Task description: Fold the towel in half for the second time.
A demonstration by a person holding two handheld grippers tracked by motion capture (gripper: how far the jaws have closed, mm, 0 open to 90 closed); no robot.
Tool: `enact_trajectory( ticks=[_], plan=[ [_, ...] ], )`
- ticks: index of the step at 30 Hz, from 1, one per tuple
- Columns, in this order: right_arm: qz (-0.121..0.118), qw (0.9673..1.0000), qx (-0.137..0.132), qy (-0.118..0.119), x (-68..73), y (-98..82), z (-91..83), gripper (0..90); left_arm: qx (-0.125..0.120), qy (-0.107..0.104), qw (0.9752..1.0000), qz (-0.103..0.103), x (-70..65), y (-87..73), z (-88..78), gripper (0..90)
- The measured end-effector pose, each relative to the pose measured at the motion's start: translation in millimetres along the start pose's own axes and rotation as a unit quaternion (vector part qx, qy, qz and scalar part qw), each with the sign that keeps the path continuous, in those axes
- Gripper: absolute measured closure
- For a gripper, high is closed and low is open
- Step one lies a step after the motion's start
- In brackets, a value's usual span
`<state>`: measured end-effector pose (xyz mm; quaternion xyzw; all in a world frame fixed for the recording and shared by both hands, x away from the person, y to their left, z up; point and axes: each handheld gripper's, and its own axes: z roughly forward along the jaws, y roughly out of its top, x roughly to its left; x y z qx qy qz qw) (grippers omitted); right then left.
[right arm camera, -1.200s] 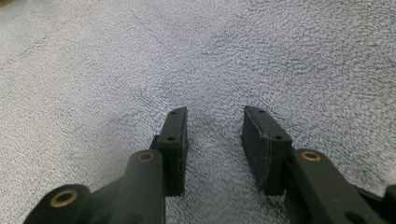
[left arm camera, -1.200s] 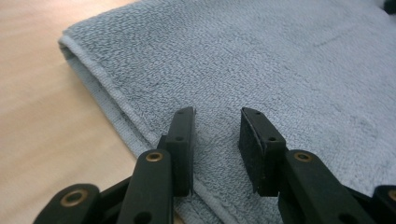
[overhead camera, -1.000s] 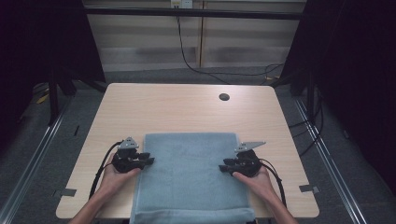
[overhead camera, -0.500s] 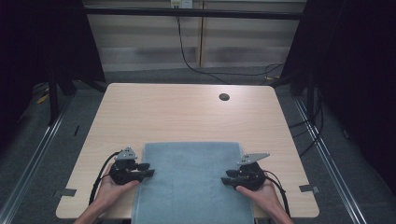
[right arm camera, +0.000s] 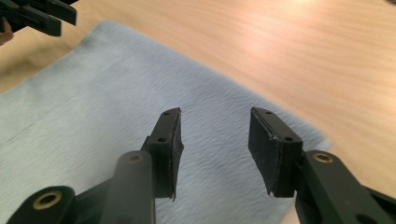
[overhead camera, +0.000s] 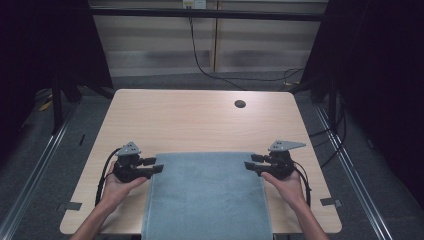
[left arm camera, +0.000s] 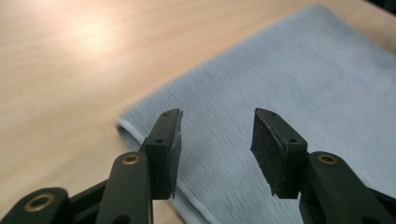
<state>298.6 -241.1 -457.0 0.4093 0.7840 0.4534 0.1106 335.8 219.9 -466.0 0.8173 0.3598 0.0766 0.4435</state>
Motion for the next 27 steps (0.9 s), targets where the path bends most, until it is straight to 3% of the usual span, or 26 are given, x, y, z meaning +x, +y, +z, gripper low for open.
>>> enact_trajectory(
  ticks=[3, 4, 6, 7, 12, 15, 17, 22, 27],
  plan=[
    [0.003, 0.9998, -0.003, -0.018, -14.5, 5.0, 5.0, 55.7, -0.016, 0.001, 0.9998, -0.014, 6.6, 6.4, 5.2, 49.6],
    [0.004, 0.9997, -0.003, -0.022, -17.8, 6.1, 7.6, 55.7, -0.013, 0.007, 0.9998, -0.010, 8.1, 8.2, 8.0, 49.4],
    [-0.001, 0.9996, 0.012, -0.026, -22.9, 8.5, 14.5, 55.6, -0.018, 0.014, 0.9997, -0.004, 14.0, 9.1, 12.6, 48.7],
    [-0.004, 0.9993, 0.021, -0.029, -28.4, 9.5, 22.0, 55.7, -0.021, 0.012, 0.9996, -0.013, 18.0, 8.1, 15.4, 48.4],
    [0.000, 0.9986, 0.038, -0.038, -38.7, 7.9, 37.6, 54.4, 0.009, 0.012, 0.9989, -0.045, 38.6, 0.5, 28.6, 45.6],
    [0.002, 0.9978, 0.049, -0.045, -42.7, 6.2, 47.8, 50.8, 0.014, 0.020, 0.9987, -0.045, 38.4, -0.8, 28.4, 43.0],
    [0.002, 0.9979, 0.050, -0.042, -44.6, 4.3, 52.7, 49.2, 0.007, 0.029, 0.9991, -0.030, 34.0, 1.1, 27.6, 41.7],
    [0.008, 0.9967, 0.067, -0.046, -48.9, -1.2, 59.1, 46.9, 0.024, 0.021, 0.9992, -0.025, 36.8, -4.5, 38.6, 40.3],
    [0.013, 0.9968, 0.070, -0.037, -52.7, -5.5, 59.7, 51.0, 0.035, 0.009, 0.9992, -0.016, 36.3, -7.2, 43.1, 47.9]
  ],
)
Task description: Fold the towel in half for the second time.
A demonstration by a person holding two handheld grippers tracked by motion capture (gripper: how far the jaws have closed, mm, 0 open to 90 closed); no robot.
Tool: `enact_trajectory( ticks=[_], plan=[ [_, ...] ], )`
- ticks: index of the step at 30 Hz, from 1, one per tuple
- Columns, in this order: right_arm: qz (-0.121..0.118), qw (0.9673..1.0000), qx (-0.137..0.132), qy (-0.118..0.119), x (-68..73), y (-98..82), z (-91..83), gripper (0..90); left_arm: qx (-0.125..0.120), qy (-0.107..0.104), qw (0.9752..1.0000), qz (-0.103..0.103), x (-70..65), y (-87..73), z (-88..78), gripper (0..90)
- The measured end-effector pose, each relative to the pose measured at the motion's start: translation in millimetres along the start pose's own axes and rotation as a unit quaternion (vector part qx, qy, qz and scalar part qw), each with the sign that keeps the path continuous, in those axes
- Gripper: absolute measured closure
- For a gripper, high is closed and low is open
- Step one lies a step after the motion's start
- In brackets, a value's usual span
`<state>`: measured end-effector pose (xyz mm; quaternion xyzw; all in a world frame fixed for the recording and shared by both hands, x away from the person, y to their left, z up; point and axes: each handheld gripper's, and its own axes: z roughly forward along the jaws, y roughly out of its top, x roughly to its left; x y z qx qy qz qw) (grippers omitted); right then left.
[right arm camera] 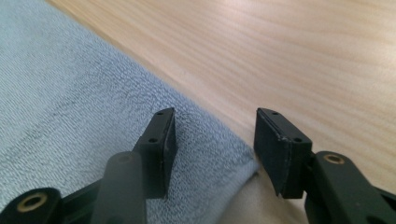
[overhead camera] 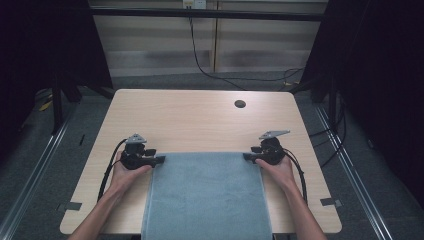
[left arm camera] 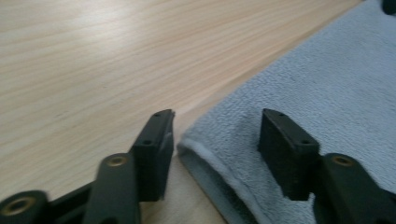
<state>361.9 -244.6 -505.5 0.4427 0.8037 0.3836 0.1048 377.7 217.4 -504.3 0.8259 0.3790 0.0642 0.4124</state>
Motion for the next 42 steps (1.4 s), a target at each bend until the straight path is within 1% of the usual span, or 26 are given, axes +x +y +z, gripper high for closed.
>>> enact_trajectory(
  ticks=[1, 2, 3, 4, 5, 7, 8, 9, 10, 11, 12, 14, 16, 17, 19, 21, 22, 24, 27, 31, 33, 36, 39, 40, 41, 42],
  plan=[
    [0.000, 1.0000, 0.000, 0.000, 0.0, -0.2, -0.2, 52.9, 0.004, -0.004, 1.0000, 0.002, -0.1, -0.7, 0.4, 49.9],
    [-0.002, 1.0000, 0.001, -0.003, 1.3, -0.7, -0.6, 55.8, 0.006, -0.014, 0.9999, 0.006, -1.2, -1.1, 0.4, 55.1],
    [-0.003, 1.0000, 0.002, -0.005, 2.8, -1.0, -0.9, 59.7, 0.008, -0.012, 0.9998, 0.013, -2.2, -1.2, 0.4, 59.7],
    [-0.006, 1.0000, 0.002, -0.001, 4.0, -1.6, -1.2, 63.9, 0.009, -0.019, 0.9997, 0.008, -2.9, -1.3, 0.5, 61.7],
    [-0.005, 1.0000, 0.004, 0.002, 5.6, -2.1, -1.8, 69.3, 0.008, -0.030, 0.9995, 0.008, -3.1, -1.6, 0.5, 69.4],
    [-0.008, 0.9999, 0.003, 0.007, 7.6, -2.8, -4.2, 77.4, 0.010, -0.030, 0.9994, 0.018, -6.0, -1.5, 0.8, 76.9],
    [-0.004, 1.0000, 0.002, 0.009, 8.2, -2.6, -6.2, 79.6, 0.009, -0.031, 0.9993, 0.017, -7.0, -0.9, 0.1, 79.3],
    [0.002, 0.9999, -0.002, 0.013, 7.5, -2.3, -8.2, 81.3, 0.005, -0.034, 0.9993, 0.011, -7.3, -0.3, -0.9, 80.4],
    [0.013, 0.9997, -0.011, 0.018, 6.5, -2.1, -10.7, 83.2, 0.001, -0.039, 0.9992, 0.005, -6.9, 0.2, -2.4, 80.9],
    [0.018, 0.9994, -0.019, 0.025, 5.4, -1.5, -13.4, 84.2, -0.007, -0.041, 0.9991, -0.006, -6.8, 0.3, -4.6, 81.0],
    [0.022, 0.9991, -0.025, 0.027, 5.2, -0.5, -16.6, 85.0, -0.015, -0.043, 0.9989, -0.010, -7.0, 0.8, -7.8, 81.1],
    [0.029, 0.9977, -0.050, 0.036, 7.4, 5.0, -27.2, 85.7, -0.033, -0.044, 0.9984, -0.009, -8.6, 4.0, -15.2, 81.4],
    [0.026, 0.9973, -0.058, 0.038, 8.3, 7.6, -29.7, 85.7, -0.053, -0.049, 0.9974, -0.007, -10.1, 8.4, -22.1, 81.6],
    [0.027, 0.9967, -0.064, 0.041, 9.8, 10.3, -32.1, 85.8, -0.062, -0.051, 0.9967, -0.012, -10.8, 10.0, -24.5, 81.6],
    [0.021, 0.9960, -0.074, 0.044, 12.8, 16.3, -35.8, 85.8, -0.068, -0.048, 0.9965, -0.008, -10.0, 13.6, -28.0, 81.6],
    [0.018, 0.9948, -0.083, 0.055, 13.0, 23.1, -39.8, 85.9, -0.079, -0.057, 0.9951, -0.014, -8.0, 17.6, -30.5, 81.7],
    [0.018, 0.9942, -0.088, 0.059, 13.0, 27.1, -42.5, 86.0, -0.084, -0.056, 0.9948, -0.014, -7.2, 19.4, -32.4, 81.7],
    [0.021, 0.9919, -0.105, 0.068, 12.4, 34.3, -48.0, 86.2, -0.099, -0.063, 0.9929, -0.019, -6.1, 22.4, -36.2, 82.0],
    [0.023, 0.9888, -0.125, 0.078, 12.5, 44.4, -54.6, 86.4, -0.109, -0.067, 0.9917, -0.014, -5.6, 29.7, -41.9, 81.9],
    [0.018, 0.9864, -0.144, 0.077, 12.0, 57.7, -61.0, 86.4, -0.128, -0.066, 0.9894, -0.015, -5.2, 46.2, -53.0, 81.9],
    [0.018, 0.9859, -0.149, 0.074, 11.1, 67.0, -64.5, 86.4, -0.133, -0.061, 0.9892, -0.008, -5.2, 56.1, -57.0, 81.9],
    [0.007, 0.9863, -0.151, 0.067, 8.5, 83.7, -69.3, 86.4, -0.150, -0.058, 0.9869, -0.011, -2.9, 70.5, -62.4, 81.8],
    [0.003, 0.9859, -0.157, 0.057, 3.7, 98.8, -74.4, 86.5, -0.162, -0.046, 0.9856, -0.009, 1.9, 86.8, -65.6, 81.9],
    [0.004, 0.9857, -0.159, 0.055, 2.1, 103.6, -76.7, 86.5, -0.169, -0.042, 0.9846, -0.010, 2.7, 92.5, -66.8, 82.0],
    [0.004, 0.9852, -0.164, 0.052, 0.4, 108.5, -78.6, 86.5, -0.177, -0.035, 0.9836, -0.007, 2.8, 98.5, -68.5, 82.0],
    [0.005, 0.9852, -0.164, 0.050, -0.9, 113.2, -80.9, 86.6, -0.178, -0.033, 0.9835, -0.003, 3.4, 105.3, -70.2, 82.0]
  ],
)
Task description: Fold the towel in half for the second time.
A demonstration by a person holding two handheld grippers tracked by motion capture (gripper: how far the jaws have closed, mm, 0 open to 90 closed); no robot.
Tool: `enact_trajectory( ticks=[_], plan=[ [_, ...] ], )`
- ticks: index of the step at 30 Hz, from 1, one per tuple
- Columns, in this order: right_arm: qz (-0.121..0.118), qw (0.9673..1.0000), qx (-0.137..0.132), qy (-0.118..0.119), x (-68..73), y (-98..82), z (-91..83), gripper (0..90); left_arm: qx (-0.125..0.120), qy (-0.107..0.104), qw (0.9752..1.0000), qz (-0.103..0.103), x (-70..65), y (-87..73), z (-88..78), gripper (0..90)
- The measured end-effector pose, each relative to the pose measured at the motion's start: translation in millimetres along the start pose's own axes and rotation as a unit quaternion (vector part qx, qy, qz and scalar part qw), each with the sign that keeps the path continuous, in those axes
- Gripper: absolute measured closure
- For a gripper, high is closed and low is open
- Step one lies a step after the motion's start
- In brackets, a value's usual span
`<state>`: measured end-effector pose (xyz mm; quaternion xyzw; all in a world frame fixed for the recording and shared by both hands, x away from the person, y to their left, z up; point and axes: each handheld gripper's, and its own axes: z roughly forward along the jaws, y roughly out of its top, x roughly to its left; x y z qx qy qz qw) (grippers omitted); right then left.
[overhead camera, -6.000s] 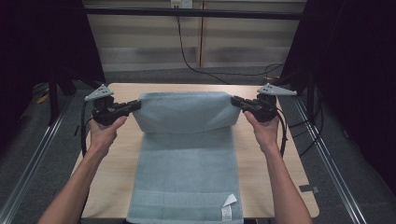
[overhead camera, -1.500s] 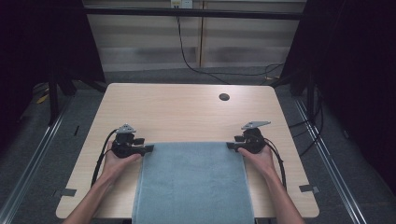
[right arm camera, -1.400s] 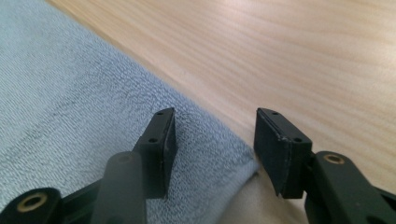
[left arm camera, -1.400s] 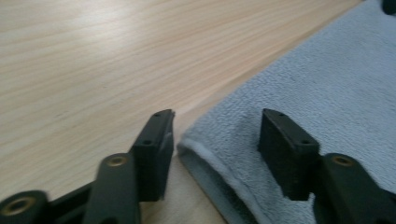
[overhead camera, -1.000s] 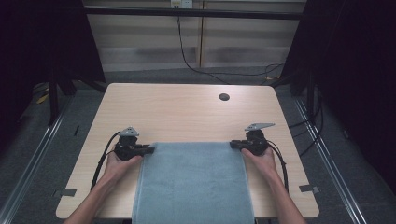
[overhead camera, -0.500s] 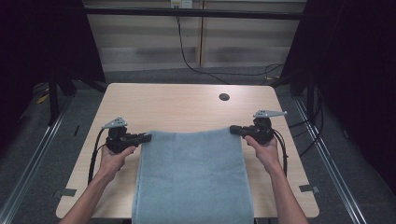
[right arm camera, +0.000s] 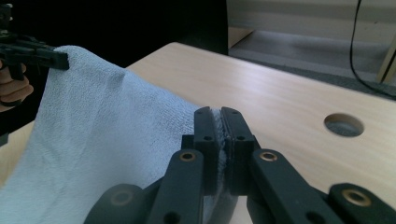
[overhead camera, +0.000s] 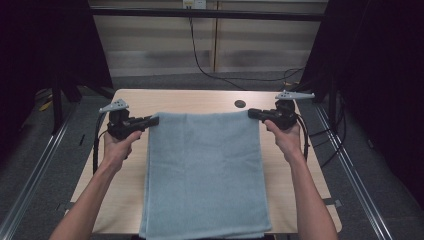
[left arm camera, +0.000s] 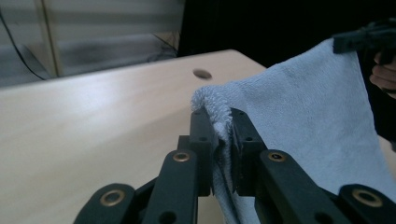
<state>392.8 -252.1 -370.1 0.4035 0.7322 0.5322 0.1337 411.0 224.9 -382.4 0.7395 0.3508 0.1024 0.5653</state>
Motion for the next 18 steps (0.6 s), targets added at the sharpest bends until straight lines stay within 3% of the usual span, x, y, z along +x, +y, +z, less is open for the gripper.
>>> enact_trajectory(
  ticks=[5, 8, 14, 18],
  plan=[
    [-0.009, 0.9999, -0.005, -0.013, -5.2, 25.8, -2.5, 87.0, -0.017, 0.005, 0.9997, 0.014, 1.7, 24.1, 1.5, 82.1],
    [-0.011, 0.9997, -0.013, -0.016, -5.6, 30.5, -5.8, 87.1, -0.003, 0.004, 0.9994, 0.035, -2.6, 24.8, 1.7, 82.0],
    [-0.022, 0.9997, -0.009, 0.011, 3.9, 6.2, -14.3, 86.9, 0.004, -0.021, 0.9988, 0.044, -12.9, 0.2, -6.6, 81.9],
    [-0.025, 0.9993, -0.013, 0.024, 13.1, -13.1, -25.2, 86.9, 0.006, -0.027, 0.9985, 0.048, -21.1, -13.7, -19.4, 81.8]
  ],
)
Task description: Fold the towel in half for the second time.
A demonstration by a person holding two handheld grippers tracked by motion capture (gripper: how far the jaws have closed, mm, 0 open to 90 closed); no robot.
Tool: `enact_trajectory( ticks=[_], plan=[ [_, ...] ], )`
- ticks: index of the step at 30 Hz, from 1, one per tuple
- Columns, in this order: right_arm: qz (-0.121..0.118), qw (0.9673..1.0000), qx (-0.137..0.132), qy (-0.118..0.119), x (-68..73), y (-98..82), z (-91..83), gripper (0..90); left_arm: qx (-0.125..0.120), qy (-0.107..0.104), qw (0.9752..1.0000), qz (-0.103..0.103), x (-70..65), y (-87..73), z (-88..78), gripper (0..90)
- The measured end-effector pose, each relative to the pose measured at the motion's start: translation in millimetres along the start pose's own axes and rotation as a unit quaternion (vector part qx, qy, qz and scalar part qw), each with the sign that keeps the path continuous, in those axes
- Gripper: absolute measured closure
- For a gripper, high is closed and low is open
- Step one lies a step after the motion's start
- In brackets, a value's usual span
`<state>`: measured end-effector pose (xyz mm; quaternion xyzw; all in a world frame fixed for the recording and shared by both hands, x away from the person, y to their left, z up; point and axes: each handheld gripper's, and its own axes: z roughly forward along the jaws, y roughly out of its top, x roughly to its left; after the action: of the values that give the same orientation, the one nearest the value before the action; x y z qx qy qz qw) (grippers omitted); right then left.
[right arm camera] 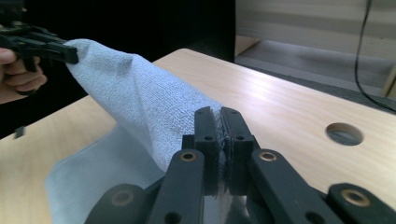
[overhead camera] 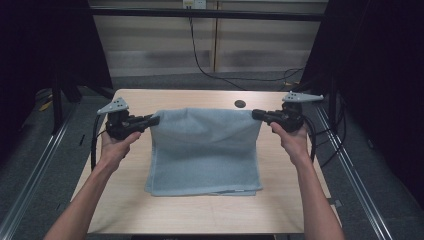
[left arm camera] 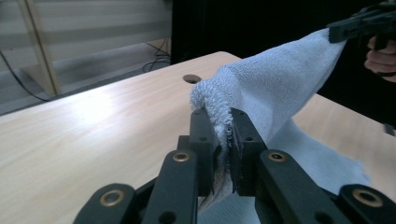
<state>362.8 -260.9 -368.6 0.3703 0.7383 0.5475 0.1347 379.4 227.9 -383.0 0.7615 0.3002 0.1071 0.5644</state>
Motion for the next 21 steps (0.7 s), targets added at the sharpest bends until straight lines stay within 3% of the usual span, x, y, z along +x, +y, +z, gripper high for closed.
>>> enact_trajectory(
  ticks=[5, 8, 10, 15, 21],
  plan=[
    [-0.008, 0.9997, 0.007, 0.021, 19.3, -26.3, -13.9, 86.6, 0.010, -0.016, 0.9997, 0.015, -17.9, -16.6, -12.4, 81.5],
    [-0.014, 0.9991, 0.030, 0.025, 31.7, -48.8, -19.2, 86.4, 0.018, -0.026, 0.9994, 0.017, -27.7, -30.7, -16.0, 81.4],
    [-0.013, 0.9988, 0.037, 0.028, 38.5, -62.0, -23.7, 86.3, 0.021, -0.039, 0.9990, 0.008, -33.7, -41.3, -18.3, 81.4],
    [-0.014, 0.9972, 0.061, 0.040, 51.3, -84.9, -30.3, 85.2, 0.045, -0.045, 0.9979, 0.000, -44.0, -67.9, -27.7, 80.7],
    [-0.013, 0.9943, 0.097, 0.042, 62.2, -114.7, -31.9, 81.9, 0.092, -0.051, 0.9942, -0.022, -58.9, -105.2, -35.1, 77.7]
  ],
)
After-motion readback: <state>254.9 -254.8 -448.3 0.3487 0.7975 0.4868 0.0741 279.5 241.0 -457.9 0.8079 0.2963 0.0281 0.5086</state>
